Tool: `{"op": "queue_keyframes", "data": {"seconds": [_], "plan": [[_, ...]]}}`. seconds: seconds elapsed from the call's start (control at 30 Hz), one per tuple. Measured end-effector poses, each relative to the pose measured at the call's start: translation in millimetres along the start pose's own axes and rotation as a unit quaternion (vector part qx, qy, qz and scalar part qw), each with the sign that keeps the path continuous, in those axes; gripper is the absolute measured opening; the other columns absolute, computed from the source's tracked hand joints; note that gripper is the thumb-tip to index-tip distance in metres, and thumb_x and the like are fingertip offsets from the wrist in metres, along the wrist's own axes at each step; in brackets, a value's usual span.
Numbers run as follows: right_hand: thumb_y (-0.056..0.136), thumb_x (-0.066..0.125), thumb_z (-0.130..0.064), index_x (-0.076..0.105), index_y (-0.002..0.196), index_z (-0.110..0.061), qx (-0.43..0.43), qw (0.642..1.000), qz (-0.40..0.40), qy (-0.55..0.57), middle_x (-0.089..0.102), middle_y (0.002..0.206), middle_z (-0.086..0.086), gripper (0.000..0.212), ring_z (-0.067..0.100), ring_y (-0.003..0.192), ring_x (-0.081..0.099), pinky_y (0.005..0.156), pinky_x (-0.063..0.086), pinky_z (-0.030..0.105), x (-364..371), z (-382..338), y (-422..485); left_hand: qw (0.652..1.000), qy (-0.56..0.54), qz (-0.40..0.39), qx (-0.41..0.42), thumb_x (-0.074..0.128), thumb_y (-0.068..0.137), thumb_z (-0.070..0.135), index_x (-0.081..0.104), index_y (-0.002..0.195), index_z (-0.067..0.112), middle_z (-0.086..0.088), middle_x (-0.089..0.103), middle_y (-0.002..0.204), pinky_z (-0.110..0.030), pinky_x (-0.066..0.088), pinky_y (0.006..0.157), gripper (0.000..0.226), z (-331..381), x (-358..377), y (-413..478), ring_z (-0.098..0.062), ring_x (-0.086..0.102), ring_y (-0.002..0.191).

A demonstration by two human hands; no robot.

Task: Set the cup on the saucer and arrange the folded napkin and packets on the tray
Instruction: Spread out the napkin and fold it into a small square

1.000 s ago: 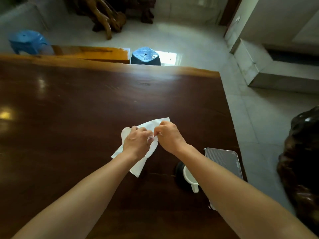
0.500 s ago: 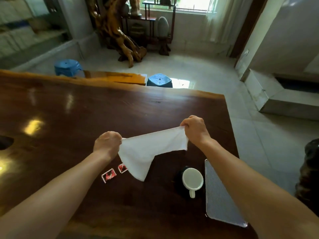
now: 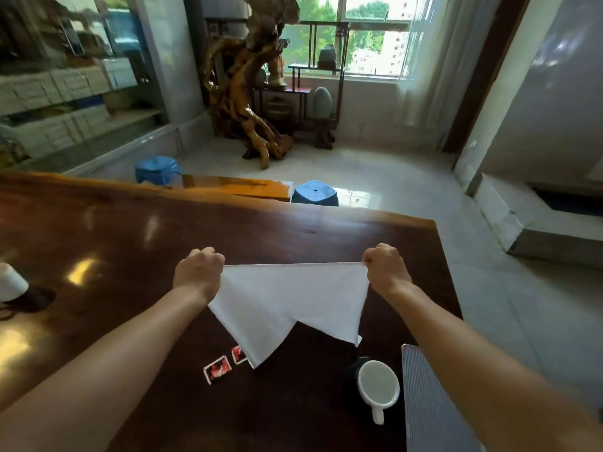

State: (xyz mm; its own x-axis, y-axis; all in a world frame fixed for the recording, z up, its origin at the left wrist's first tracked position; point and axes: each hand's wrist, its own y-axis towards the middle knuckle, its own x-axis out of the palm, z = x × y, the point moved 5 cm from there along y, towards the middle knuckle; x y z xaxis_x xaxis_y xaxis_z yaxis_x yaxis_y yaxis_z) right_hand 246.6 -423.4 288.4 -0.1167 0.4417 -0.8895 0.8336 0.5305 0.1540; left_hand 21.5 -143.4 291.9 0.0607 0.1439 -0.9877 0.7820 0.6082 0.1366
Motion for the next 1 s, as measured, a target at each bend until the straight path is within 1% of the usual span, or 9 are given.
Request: {"op": "queue_keyframes", "data": {"seconds": [0.1, 0.2, 0.3, 0.4, 0.5, 0.6, 0.73, 0.83, 1.0], "plan": [[0.087, 0.053, 0.01, 0.074, 0.095, -0.003, -0.011, 0.999, 0.029, -0.008, 0.063, 0.105, 0.018, 0.026, 0.035, 0.098, 0.064, 0.088, 0.053, 0.039, -18.0, -15.0, 26.0, 0.999, 0.023, 0.028, 0.004, 0.049, 0.093, 0.002, 0.07, 0.1, 0.015, -0.005, 0.061, 0.099, -0.04, 0.055, 0.08, 0.026, -9.1, -25.5, 31.4, -0.029, 0.062, 0.099], [0.087, 0.053, 0.011, 0.074, 0.099, -0.001, -0.028, 0.998, 0.056, -0.02, 0.066, 0.107, 0.02, 0.027, 0.035, 0.1, 0.063, 0.09, 0.052, 0.038, -37.4, -33.1, 53.9, 0.998, 0.0, 0.064, -0.001, 0.052, 0.092, -0.001, 0.071, 0.1, 0.009, -0.009, 0.061, 0.099, -0.04, 0.056, 0.081, 0.022, -20.6, -54.5, 63.5, -0.03, 0.063, 0.097], [0.088, 0.053, 0.01, 0.075, 0.096, -0.002, -0.039, 0.995, 0.087, -0.023, 0.066, 0.101, 0.019, 0.026, 0.033, 0.094, 0.064, 0.087, 0.055, 0.04, -57.2, -50.6, 79.2, 0.99, -0.025, 0.138, 0.002, 0.06, 0.092, 0.001, 0.073, 0.096, 0.006, -0.013, 0.065, 0.098, -0.039, 0.06, 0.076, 0.015, -29.7, -86.2, 91.4, -0.03, 0.068, 0.092], [0.087, 0.055, 0.01, 0.075, 0.09, -0.001, -0.041, 0.991, 0.126, -0.012, 0.065, 0.095, 0.019, 0.023, 0.035, 0.086, 0.065, 0.081, 0.055, 0.042, -78.7, -62.5, 98.4, 0.982, -0.043, 0.185, -0.003, 0.06, 0.092, 0.002, 0.073, 0.095, 0.006, -0.017, 0.066, 0.099, -0.045, 0.057, 0.072, 0.014, -40.7, -114.5, 114.4, -0.037, 0.068, 0.09], [0.09, 0.058, 0.007, 0.076, 0.092, -0.001, -0.06, 0.984, 0.168, -0.001, 0.066, 0.094, 0.019, 0.021, 0.034, 0.084, 0.066, 0.079, 0.056, 0.041, -97.7, -71.2, 107.8, 0.973, -0.08, 0.216, -0.006, 0.056, 0.09, -0.005, 0.072, 0.092, 0.002, -0.023, 0.063, 0.096, -0.052, 0.054, 0.072, 0.017, -54.7, -134.8, 129.2, -0.046, 0.065, 0.088], [0.092, 0.06, 0.004, 0.077, 0.095, -0.003, -0.079, 0.979, 0.19, -0.009, 0.067, 0.095, 0.019, 0.019, 0.033, 0.082, 0.066, 0.077, 0.055, 0.037, -105.5, -76.9, 103.9, 0.969, -0.102, 0.226, 0.001, 0.054, 0.086, -0.01, 0.07, 0.091, 0.001, -0.023, 0.061, 0.095, -0.054, 0.054, 0.074, 0.02, -65.4, -139.7, 126.7, -0.046, 0.062, 0.089], [0.089, 0.058, 0.01, 0.077, 0.093, -0.002, -0.065, 0.987, 0.148, 0.006, 0.066, 0.099, 0.02, 0.023, 0.035, 0.086, 0.066, 0.081, 0.056, 0.044, -77.8, -59.2, 77.8, 0.975, -0.068, 0.209, -0.005, 0.059, 0.083, -0.008, 0.072, 0.091, 0.005, -0.021, 0.064, 0.098, -0.052, 0.055, 0.072, 0.02, -68.8, -106.4, 85.2, -0.045, 0.063, 0.092], [0.087, 0.059, 0.01, 0.077, 0.095, -0.003, -0.041, 0.996, 0.084, 0.004, 0.066, 0.105, 0.02, 0.023, 0.036, 0.096, 0.065, 0.089, 0.054, 0.044, -32.7, -37.1, 44.5, 0.985, -0.066, 0.161, -0.015, 0.057, 0.083, -0.007, 0.074, 0.093, 0.007, -0.02, 0.066, 0.1, -0.052, 0.054, 0.08, 0.024, -69.9, -54.7, 42.9, -0.045, 0.063, 0.094], [0.084, 0.058, 0.007, 0.077, 0.086, -0.009, 0.014, 0.999, -0.034, 0.015, 0.064, 0.098, 0.014, 0.025, 0.036, 0.09, 0.063, 0.077, 0.051, 0.035, 53.9, 7.2, -26.0, 0.993, -0.089, 0.02, -0.075, 0.052, 0.088, -0.002, 0.074, 0.096, 0.014, -0.012, 0.063, 0.104, -0.046, 0.054, 0.078, 0.028, -71.9, 45.3, -39.3, -0.037, 0.059, 0.102]]}}
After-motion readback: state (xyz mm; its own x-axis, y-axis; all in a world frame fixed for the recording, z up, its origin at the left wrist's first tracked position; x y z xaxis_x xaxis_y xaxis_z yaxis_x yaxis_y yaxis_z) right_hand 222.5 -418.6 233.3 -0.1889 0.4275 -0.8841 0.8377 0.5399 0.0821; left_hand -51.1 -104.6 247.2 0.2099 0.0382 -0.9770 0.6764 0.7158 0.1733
